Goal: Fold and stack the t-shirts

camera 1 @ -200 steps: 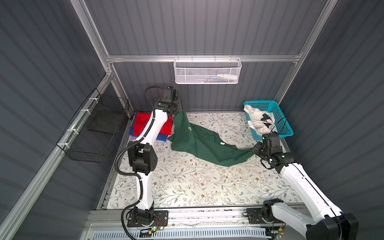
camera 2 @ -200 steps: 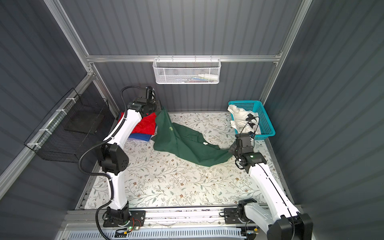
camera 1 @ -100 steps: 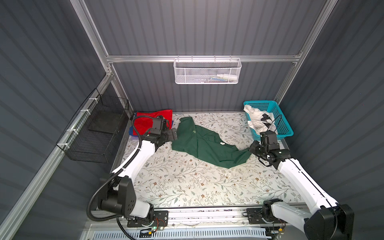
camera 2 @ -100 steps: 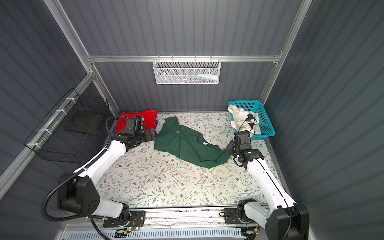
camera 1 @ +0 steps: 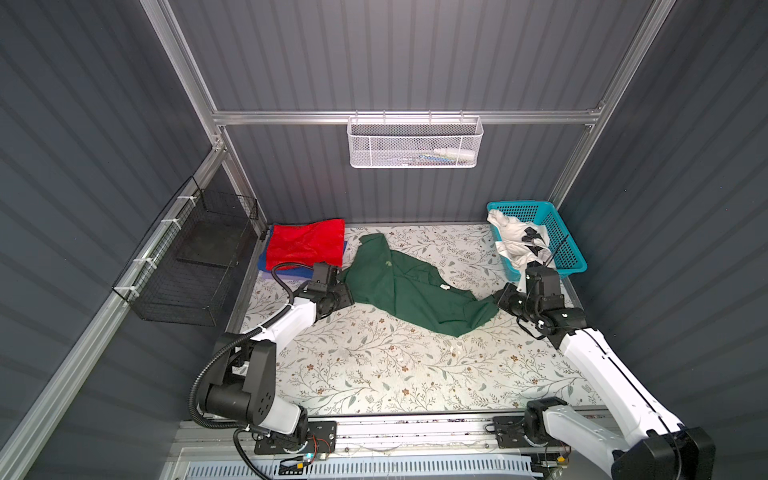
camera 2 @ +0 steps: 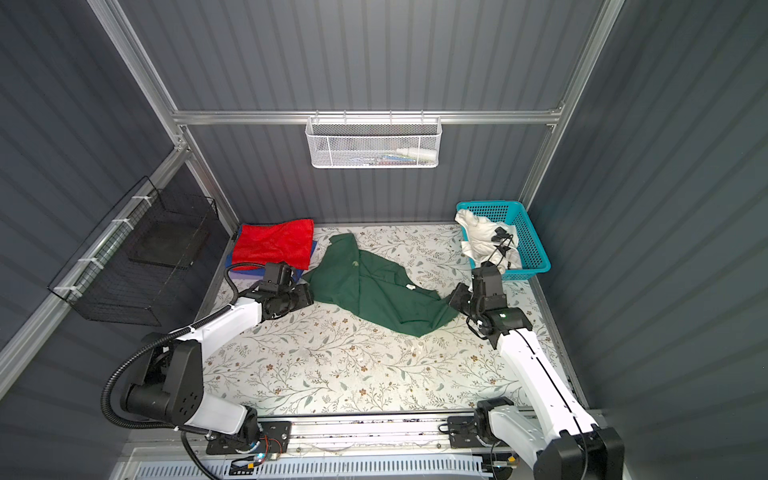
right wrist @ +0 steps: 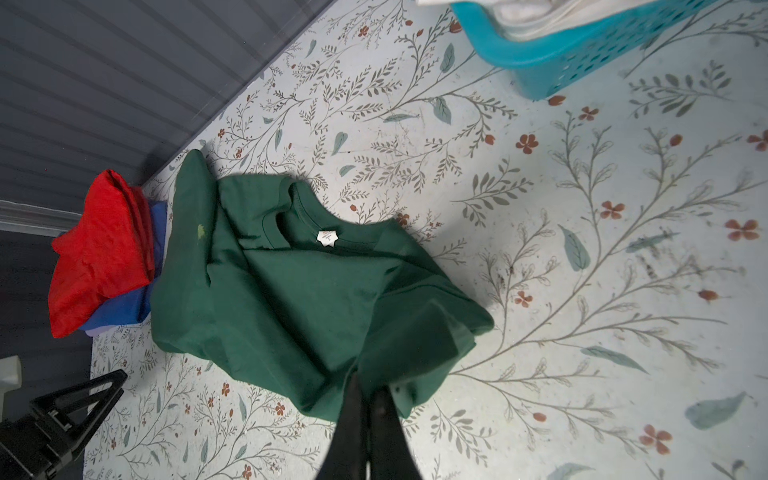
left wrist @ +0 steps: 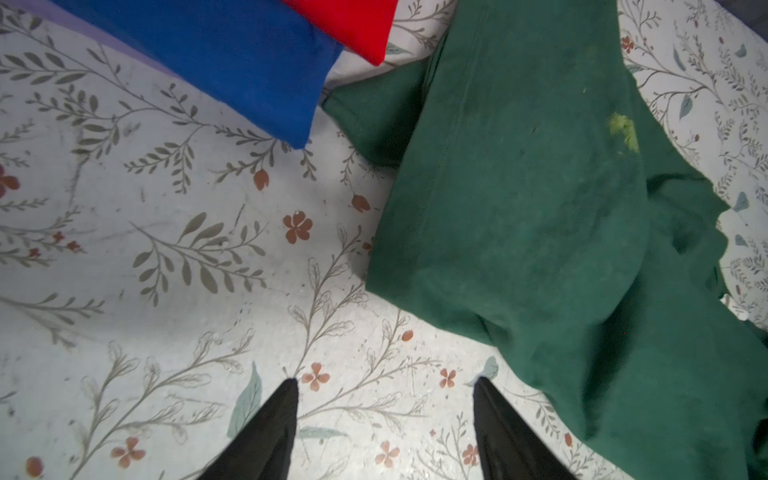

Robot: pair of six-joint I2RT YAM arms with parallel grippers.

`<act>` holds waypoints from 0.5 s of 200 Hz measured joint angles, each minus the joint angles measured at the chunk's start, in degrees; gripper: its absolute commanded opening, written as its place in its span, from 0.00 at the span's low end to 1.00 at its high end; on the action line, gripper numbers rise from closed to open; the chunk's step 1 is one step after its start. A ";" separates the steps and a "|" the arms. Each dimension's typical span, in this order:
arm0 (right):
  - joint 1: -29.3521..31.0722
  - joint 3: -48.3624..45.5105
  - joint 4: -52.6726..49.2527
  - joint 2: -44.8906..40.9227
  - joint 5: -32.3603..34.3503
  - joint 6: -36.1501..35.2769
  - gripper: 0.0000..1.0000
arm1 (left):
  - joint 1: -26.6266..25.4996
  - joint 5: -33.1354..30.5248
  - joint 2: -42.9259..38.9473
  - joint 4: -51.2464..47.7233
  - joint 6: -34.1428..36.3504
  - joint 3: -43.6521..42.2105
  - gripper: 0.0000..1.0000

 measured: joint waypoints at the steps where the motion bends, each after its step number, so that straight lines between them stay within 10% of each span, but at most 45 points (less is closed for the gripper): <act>1: 0.00 -0.02 0.00 0.00 -0.02 0.00 0.00 | 0.00 0.02 0.04 0.07 0.00 0.00 0.63; 100: -0.02 3.30 0.55 7.96 0.11 -0.48 0.00 | -0.04 3.52 11.74 9.11 -4.04 0.42 0.55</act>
